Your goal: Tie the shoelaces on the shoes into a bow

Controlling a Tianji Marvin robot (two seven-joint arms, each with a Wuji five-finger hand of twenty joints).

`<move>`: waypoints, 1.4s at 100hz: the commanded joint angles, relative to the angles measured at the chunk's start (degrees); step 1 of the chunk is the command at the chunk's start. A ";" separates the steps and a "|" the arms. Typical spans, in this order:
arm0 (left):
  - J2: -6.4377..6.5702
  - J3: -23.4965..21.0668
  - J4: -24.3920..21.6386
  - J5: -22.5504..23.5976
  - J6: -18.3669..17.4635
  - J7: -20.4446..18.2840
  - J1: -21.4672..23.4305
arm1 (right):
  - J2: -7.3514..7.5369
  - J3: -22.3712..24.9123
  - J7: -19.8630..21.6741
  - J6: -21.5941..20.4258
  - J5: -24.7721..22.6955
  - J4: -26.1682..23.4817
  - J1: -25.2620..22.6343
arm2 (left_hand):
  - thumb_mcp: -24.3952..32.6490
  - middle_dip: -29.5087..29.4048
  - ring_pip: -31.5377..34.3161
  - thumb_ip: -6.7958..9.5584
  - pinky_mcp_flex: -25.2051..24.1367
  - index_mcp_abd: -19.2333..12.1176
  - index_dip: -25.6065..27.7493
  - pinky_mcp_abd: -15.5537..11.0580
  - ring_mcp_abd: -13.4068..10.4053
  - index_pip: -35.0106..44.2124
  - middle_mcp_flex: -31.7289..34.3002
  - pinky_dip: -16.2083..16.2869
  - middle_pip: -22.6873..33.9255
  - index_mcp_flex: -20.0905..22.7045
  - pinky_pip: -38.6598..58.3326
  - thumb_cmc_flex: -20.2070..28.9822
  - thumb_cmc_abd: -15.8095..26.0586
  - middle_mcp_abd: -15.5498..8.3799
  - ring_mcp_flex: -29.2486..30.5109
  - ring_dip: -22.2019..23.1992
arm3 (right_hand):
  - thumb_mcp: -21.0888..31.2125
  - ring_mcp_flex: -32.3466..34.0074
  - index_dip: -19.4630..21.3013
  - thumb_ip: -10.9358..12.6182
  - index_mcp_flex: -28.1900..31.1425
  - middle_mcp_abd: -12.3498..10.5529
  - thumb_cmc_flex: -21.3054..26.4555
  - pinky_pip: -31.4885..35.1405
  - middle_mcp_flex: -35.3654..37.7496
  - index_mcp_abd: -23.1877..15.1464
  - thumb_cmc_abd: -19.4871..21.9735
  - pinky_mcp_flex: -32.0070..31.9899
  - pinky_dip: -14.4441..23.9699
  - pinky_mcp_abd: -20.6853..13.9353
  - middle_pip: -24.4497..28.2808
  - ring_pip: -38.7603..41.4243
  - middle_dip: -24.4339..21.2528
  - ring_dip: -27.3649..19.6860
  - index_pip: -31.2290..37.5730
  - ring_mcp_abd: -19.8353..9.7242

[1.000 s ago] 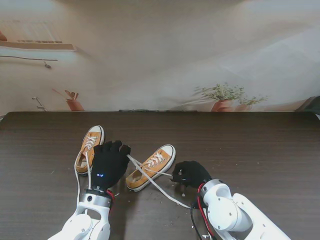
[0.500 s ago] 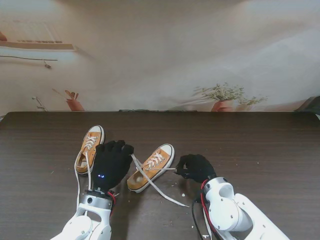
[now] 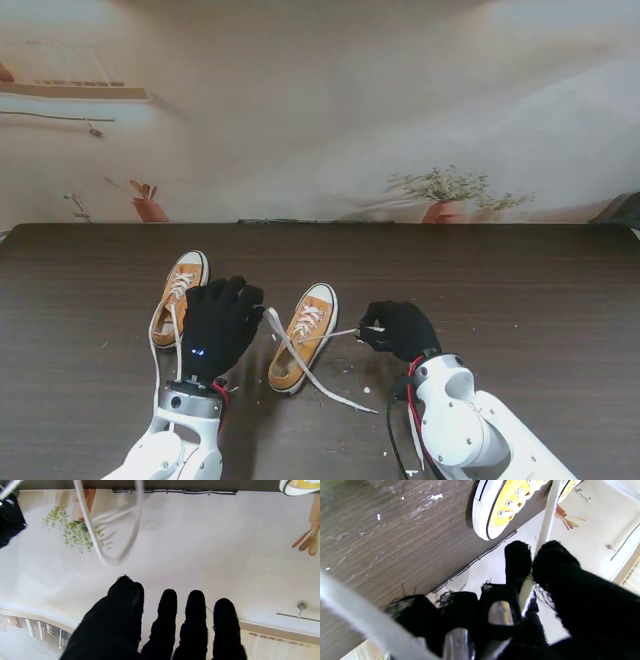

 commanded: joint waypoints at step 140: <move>1.62 9.31 11.21 -3.24 11.29 -24.39 -13.14 | 0.88 -0.63 5.65 2.24 1.16 0.18 -0.40 | 18.02 -1.95 -2.94 -3.92 0.62 3.43 -16.80 0.87 -0.91 -27.60 -1.94 -1.06 -2.23 7.05 -1.55 -16.29 -18.02 -1.38 -0.35 -1.85 | 0.61 0.76 -0.98 -0.99 1.15 0.83 1.25 16.44 3.52 -0.47 0.68 2.30 -0.78 0.49 3.41 5.27 -0.09 0.28 1.00 -1.02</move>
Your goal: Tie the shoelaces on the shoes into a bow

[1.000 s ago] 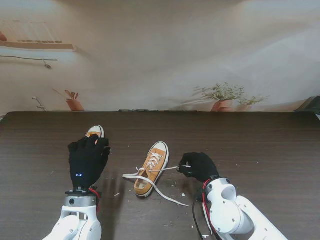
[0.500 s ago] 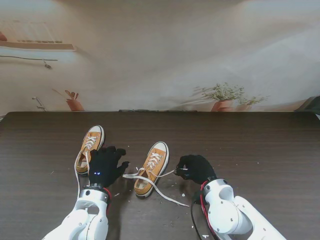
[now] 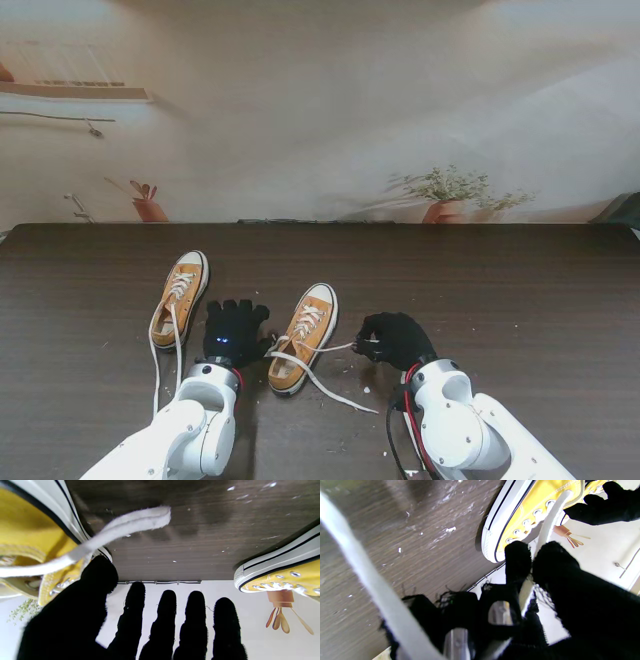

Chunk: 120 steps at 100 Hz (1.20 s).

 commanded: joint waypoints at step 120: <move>-0.47 8.16 7.48 -4.25 0.47 1.20 -3.90 | 0.25 -1.10 0.56 -0.98 0.29 0.10 -0.36 | -13.76 -0.43 0.51 -0.09 1.37 -9.08 -8.27 0.42 -1.23 7.43 3.03 -0.58 1.03 8.95 0.59 20.57 8.36 -1.69 1.74 -1.12 | 0.74 0.77 -0.84 -1.10 1.12 0.29 0.76 16.44 3.50 -0.81 0.54 2.34 -0.89 0.18 3.03 5.28 -0.16 0.02 1.03 -1.41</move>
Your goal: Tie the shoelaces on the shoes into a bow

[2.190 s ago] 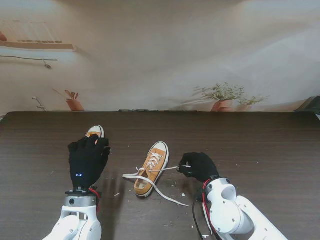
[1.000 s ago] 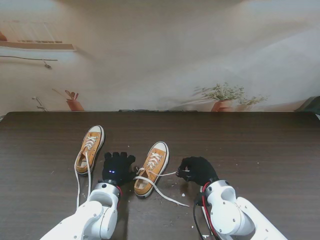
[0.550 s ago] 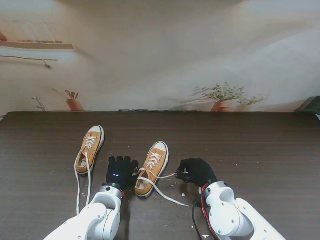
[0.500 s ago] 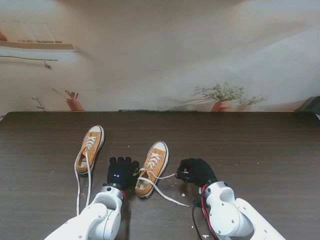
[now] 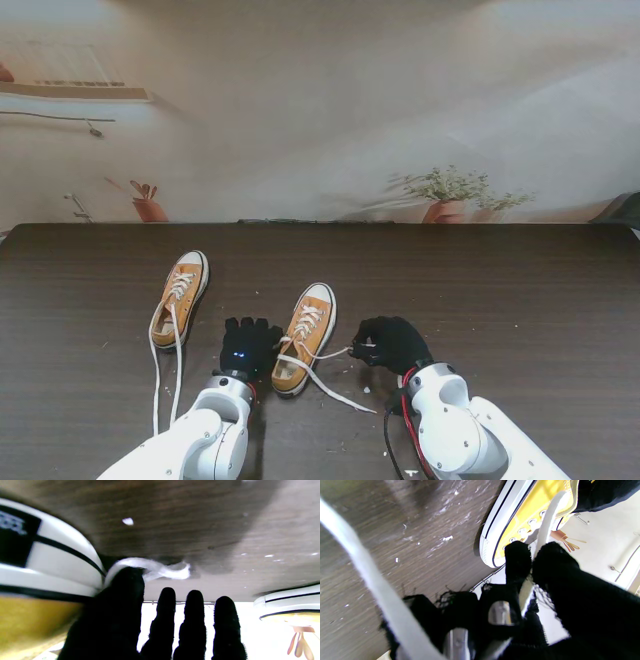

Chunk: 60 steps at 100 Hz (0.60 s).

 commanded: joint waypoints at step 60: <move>-2.22 -4.39 0.04 -7.45 -5.21 4.54 3.71 | 0.05 -0.39 0.37 -0.56 0.54 -0.07 -0.15 | 4.66 -5.29 -10.05 3.48 -1.91 6.33 23.97 5.60 7.60 27.59 3.76 -8.38 -2.93 -12.32 -14.60 1.32 5.85 7.33 2.82 -9.34 | 0.29 0.76 -0.70 -1.15 1.10 0.31 0.79 16.44 3.51 -1.11 1.11 2.33 -0.35 0.21 2.98 5.26 -0.07 -0.03 1.03 -1.33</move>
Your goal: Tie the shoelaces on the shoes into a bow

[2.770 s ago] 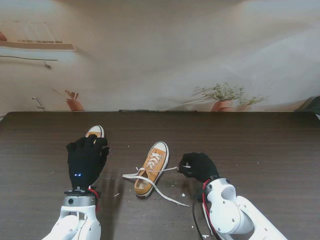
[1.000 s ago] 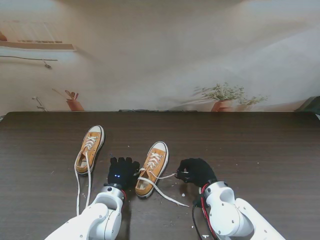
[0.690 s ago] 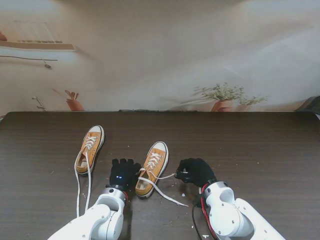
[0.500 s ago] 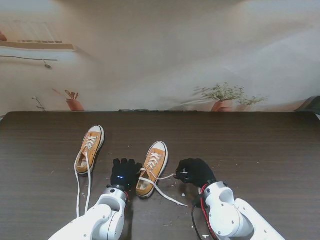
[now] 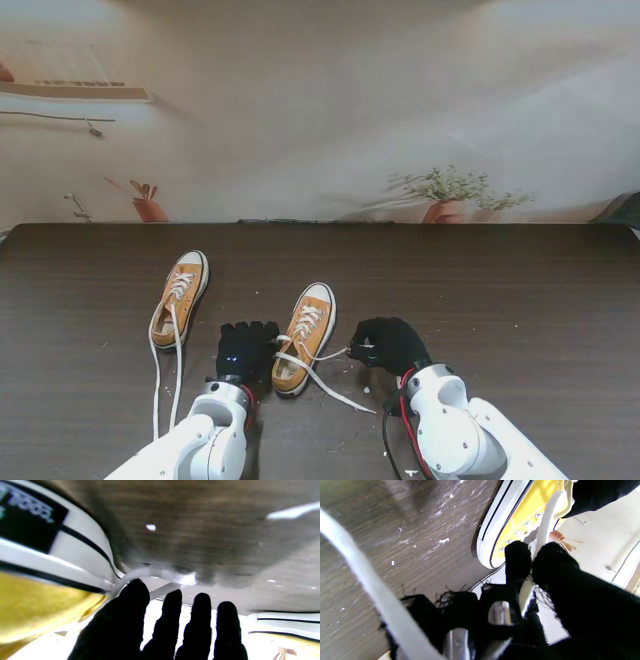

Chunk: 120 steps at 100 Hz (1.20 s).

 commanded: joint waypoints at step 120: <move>-1.41 -10.02 -13.20 -0.91 -11.53 7.13 10.48 | 0.21 0.67 1.23 0.51 0.07 -1.90 -0.82 | 6.77 -1.98 -7.68 1.93 -3.98 4.00 5.36 4.79 2.36 6.61 2.38 -10.86 -0.43 -3.82 -20.85 -1.73 -1.27 2.51 -1.63 -4.63 | 0.10 0.78 -0.64 -1.12 0.85 0.20 0.52 16.44 3.50 -1.25 1.16 2.37 -1.13 -0.07 2.73 5.11 -0.12 -0.44 0.83 -1.50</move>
